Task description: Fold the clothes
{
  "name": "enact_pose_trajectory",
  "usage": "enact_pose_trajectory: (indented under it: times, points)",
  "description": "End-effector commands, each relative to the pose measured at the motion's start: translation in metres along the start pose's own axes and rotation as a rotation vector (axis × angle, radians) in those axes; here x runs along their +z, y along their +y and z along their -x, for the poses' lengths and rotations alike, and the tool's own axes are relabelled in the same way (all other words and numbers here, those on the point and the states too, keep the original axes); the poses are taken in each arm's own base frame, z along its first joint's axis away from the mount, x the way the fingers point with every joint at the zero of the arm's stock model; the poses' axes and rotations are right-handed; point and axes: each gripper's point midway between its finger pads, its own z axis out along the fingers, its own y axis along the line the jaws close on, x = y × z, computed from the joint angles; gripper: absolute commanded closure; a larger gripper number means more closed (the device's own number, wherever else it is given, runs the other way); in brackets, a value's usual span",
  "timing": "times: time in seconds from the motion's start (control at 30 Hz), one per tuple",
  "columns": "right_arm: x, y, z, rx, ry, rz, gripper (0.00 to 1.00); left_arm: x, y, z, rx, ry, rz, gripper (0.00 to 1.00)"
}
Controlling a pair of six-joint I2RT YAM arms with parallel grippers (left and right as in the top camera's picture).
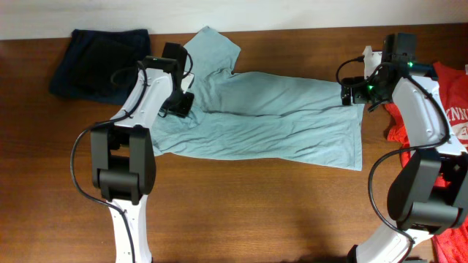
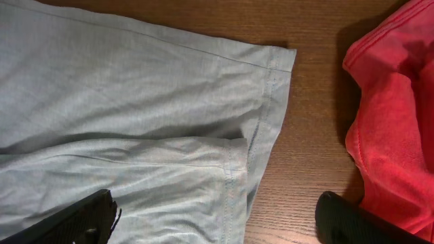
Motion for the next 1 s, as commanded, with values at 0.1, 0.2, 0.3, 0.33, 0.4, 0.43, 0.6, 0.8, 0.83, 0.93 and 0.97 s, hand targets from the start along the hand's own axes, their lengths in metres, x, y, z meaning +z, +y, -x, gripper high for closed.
enact_pose_trajectory:
  times: [0.1, 0.2, 0.3, 0.33, 0.4, 0.43, 0.6, 0.8, 0.83, 0.93, 0.97]
  points:
    - [-0.005, -0.003, 0.003, 0.006, -0.012, -0.012, 0.02, 0.003, -0.006, 0.0, 0.006, 0.001, -0.01, 0.65]
    - [-0.005, -0.003, 0.003, 0.006, -0.012, -0.012, 0.01, 0.003, -0.005, 0.002, 0.005, -0.008, -0.008, 0.99]
    - [-0.005, -0.003, 0.003, 0.006, -0.012, -0.012, 0.01, 0.003, -0.002, 0.004, 0.005, -0.013, 0.008, 1.0]
    - [-0.005, -0.003, 0.003, 0.006, -0.012, -0.012, 0.01, 0.003, 0.0, 0.004, 0.004, -0.016, 0.02, 0.99]
    - [-0.005, -0.003, 0.003, 0.006, -0.012, -0.012, 0.01, 0.003, 0.006, 0.009, 0.049, -0.033, 0.058, 1.0]
    - [-0.005, -0.003, 0.003, 0.006, -0.012, -0.012, 0.01, 0.003, 0.007, 0.012, 0.078, -0.043, 0.063, 1.0]
    - [-0.005, -0.003, 0.003, 0.006, -0.012, -0.012, 0.01, 0.001, 0.011, 0.03, 0.175, -0.112, 0.093, 1.0]
    - [-0.005, -0.003, 0.003, 0.006, -0.012, -0.012, 0.01, -0.005, 0.011, 0.057, 0.185, -0.216, 0.122, 1.0]
    - [-0.005, -0.003, 0.003, 0.006, -0.012, -0.012, 0.01, -0.006, 0.009, 0.064, 0.185, -0.246, 0.123, 1.0]
    - [-0.005, -0.003, 0.003, 0.006, -0.012, -0.012, 0.01, -0.008, 0.004, 0.075, 0.19, -0.291, 0.129, 1.0]
    - [-0.005, -0.003, 0.003, 0.006, -0.012, -0.012, 0.01, -0.008, 0.002, 0.078, 0.192, -0.3, 0.13, 1.0]
